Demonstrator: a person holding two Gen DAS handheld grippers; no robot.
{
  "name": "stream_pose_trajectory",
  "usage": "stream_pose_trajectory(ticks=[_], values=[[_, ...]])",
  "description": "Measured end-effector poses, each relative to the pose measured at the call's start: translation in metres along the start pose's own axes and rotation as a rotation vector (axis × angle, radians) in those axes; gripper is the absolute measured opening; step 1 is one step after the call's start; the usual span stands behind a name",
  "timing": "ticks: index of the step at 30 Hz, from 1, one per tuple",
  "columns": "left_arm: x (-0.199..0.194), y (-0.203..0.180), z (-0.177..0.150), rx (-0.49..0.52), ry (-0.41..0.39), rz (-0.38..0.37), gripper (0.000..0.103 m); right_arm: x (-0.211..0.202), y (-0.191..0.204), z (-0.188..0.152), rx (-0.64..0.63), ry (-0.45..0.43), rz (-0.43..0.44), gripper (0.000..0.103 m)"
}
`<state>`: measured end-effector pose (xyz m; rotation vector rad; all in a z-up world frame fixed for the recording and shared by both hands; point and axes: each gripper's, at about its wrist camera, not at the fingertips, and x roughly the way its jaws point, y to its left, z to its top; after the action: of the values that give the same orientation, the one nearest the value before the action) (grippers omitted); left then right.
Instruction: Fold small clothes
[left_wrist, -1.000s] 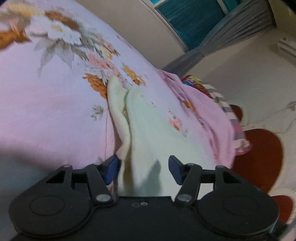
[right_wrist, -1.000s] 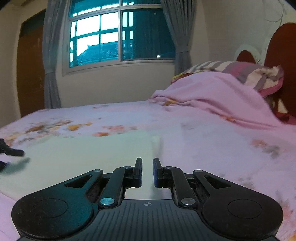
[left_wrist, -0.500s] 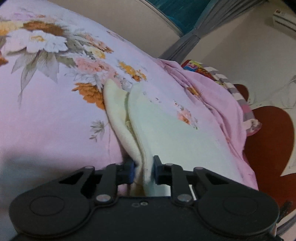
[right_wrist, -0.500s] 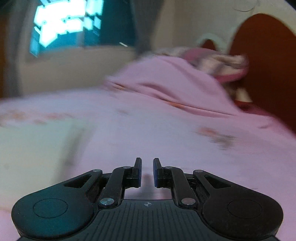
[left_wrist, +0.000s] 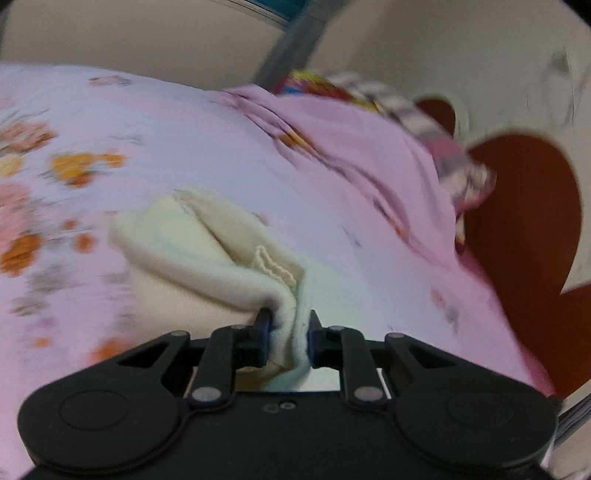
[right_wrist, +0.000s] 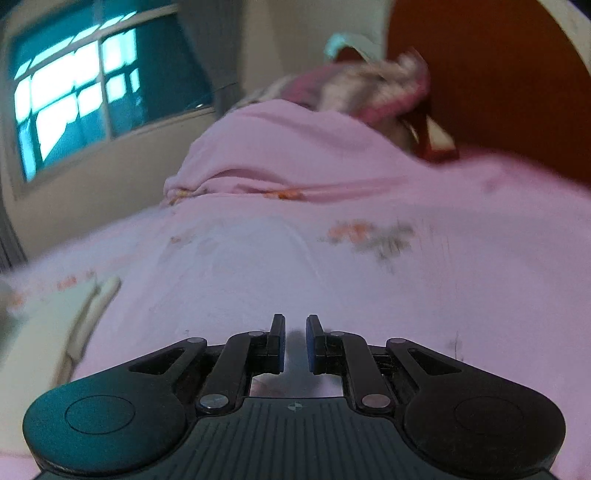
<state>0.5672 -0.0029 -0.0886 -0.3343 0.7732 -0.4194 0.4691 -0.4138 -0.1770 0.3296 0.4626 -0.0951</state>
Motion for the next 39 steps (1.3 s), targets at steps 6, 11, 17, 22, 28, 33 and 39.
stream_pose_trajectory(ticks=[6,11,17,22,28,33,39], values=[[0.083,-0.086,-0.026,0.083,0.122,0.045,0.052,-0.005,-0.043,0.000,0.244,-0.022,0.090,0.039],[0.052,-0.087,-0.028,-0.072,0.042,-0.272,0.052,-0.008,-0.050,0.003,0.279,-0.021,0.100,0.039],[-0.058,-0.010,-0.067,-0.067,-0.151,0.075,0.053,-0.007,-0.046,0.004,0.253,-0.008,0.090,0.039],[-0.123,0.040,-0.143,-0.073,-0.166,0.307,0.053,-0.015,-0.019,0.009,0.147,0.037,0.115,0.039],[-0.106,0.017,-0.185,0.092,-0.113,0.271,0.054,-0.064,0.081,-0.011,0.055,0.131,0.444,0.039],[-0.077,-0.006,-0.177,0.156,-0.124,0.278,0.054,-0.070,0.141,-0.025,0.091,0.245,0.590,0.072],[-0.072,-0.010,-0.188,0.176,-0.131,0.304,0.056,-0.045,0.159,-0.027,0.163,0.348,0.631,0.072]])
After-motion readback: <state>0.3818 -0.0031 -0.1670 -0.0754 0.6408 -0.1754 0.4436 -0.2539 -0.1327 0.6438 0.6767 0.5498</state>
